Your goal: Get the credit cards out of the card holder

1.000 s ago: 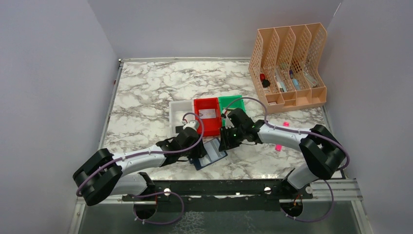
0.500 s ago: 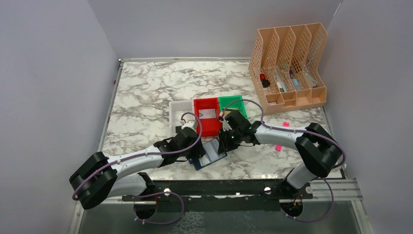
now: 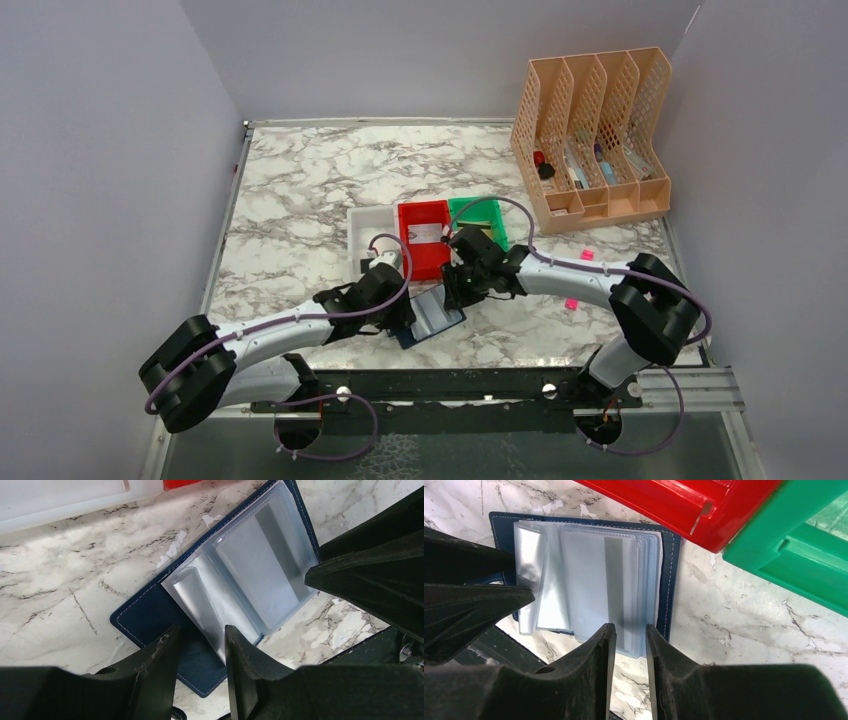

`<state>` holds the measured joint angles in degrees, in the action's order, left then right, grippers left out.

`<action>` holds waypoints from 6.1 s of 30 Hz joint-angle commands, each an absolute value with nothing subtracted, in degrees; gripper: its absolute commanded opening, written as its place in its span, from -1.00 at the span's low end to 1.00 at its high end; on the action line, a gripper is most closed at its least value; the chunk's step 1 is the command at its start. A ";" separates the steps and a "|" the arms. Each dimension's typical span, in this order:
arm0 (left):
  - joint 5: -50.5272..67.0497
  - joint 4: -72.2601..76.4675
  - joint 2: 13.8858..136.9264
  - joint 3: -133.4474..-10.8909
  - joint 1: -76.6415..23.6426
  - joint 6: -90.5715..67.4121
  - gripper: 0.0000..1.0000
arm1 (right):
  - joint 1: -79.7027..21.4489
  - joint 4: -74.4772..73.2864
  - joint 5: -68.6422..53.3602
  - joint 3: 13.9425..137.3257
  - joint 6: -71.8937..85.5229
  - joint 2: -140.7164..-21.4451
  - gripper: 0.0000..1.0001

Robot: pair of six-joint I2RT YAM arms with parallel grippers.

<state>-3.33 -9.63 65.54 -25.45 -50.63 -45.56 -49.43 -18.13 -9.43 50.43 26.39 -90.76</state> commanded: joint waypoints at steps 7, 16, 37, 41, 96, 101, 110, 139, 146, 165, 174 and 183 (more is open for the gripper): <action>-4.49 -10.61 66.05 -24.84 -50.70 -44.69 -0.18 | -53.04 -19.91 -5.05 53.86 26.48 -94.79 -0.38; -4.50 -9.78 66.57 -24.53 -50.64 -44.52 -0.21 | -53.70 -20.48 -6.26 54.30 26.85 -94.57 -0.49; -7.20 -10.11 63.19 -23.88 -50.70 -45.93 -0.24 | -53.70 -11.19 -25.33 54.27 31.12 -91.85 -0.48; -11.14 -13.62 58.36 -22.72 -50.70 -48.39 -0.24 | -53.70 -8.64 -28.07 54.23 31.97 -93.50 -0.48; -2.98 -14.94 66.04 -25.51 -50.70 -46.38 -0.33 | -55.63 -6.30 -16.18 50.57 34.51 -97.08 -0.40; -3.92 -15.55 65.45 -24.79 -50.69 -46.91 -0.32 | -55.57 -7.11 -14.36 50.00 33.58 -97.59 -0.34; -3.04 -15.03 68.97 -25.28 -50.67 -45.96 -0.41 | -55.63 -1.21 -22.32 48.66 35.61 -98.13 -0.57; 0.46 -11.90 63.36 -22.29 -50.67 -41.74 -0.36 | -52.40 3.84 -22.55 42.87 41.60 -92.59 -0.99; 0.00 -13.64 69.31 -24.57 -50.69 -39.58 -0.43 | -51.67 5.00 -23.63 41.71 42.29 -91.98 -0.98; -3.22 -16.61 71.50 -26.36 -50.71 -39.03 -0.51 | -48.52 5.57 -24.25 38.65 43.44 -91.45 -0.86; -3.08 -16.60 71.63 -26.50 -50.74 -39.02 -0.52 | -48.43 9.71 -29.39 40.00 43.92 -93.91 -0.42; -3.18 -16.53 71.85 -27.22 -50.72 -38.76 -0.52 | -48.43 11.67 -31.67 39.99 44.64 -96.03 -0.71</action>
